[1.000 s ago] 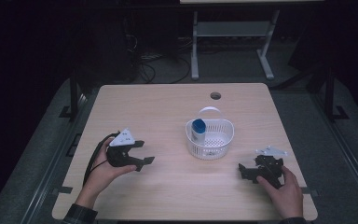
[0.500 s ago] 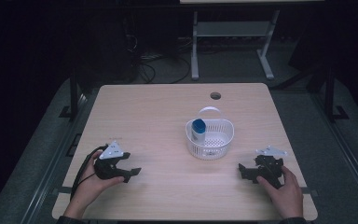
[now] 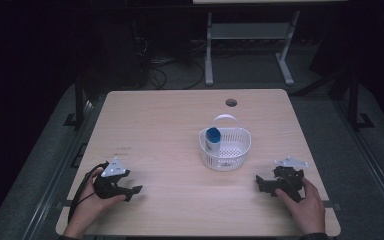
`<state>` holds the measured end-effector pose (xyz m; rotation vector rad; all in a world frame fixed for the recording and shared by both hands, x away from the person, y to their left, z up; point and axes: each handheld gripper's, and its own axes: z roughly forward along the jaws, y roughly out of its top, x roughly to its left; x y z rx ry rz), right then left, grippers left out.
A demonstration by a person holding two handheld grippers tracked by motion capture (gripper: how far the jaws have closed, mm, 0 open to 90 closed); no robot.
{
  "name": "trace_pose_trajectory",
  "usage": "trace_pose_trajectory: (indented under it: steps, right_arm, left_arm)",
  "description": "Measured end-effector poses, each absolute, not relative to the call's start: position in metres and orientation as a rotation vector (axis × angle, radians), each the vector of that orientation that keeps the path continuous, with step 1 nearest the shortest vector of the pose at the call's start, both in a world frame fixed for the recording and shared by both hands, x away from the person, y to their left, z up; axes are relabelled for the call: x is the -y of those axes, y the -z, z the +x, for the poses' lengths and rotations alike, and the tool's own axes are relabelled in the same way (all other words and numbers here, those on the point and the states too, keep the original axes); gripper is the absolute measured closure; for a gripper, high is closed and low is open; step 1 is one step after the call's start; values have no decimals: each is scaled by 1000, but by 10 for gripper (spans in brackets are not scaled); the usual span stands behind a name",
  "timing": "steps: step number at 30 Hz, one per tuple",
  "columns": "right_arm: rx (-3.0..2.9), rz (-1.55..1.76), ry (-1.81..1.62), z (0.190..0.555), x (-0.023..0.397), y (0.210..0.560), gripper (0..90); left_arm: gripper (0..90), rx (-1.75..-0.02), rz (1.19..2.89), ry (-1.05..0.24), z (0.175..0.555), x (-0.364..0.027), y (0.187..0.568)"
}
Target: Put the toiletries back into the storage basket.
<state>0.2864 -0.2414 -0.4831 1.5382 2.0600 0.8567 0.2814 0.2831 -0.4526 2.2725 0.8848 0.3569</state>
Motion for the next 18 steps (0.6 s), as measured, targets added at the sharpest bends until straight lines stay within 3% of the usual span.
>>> trace_pose_trajectory:
  steps: [9, 18]
  right_arm:
    - [-2060, 1538, -857, 286, 241, 483, 0]
    - [-2060, 1538, -856, 286, 241, 483, 0]
  left_arm:
    - [228, -902, 2303, -357, 280, -285, 462]
    - [151, -884, 2236, -362, 275, -294, 471]
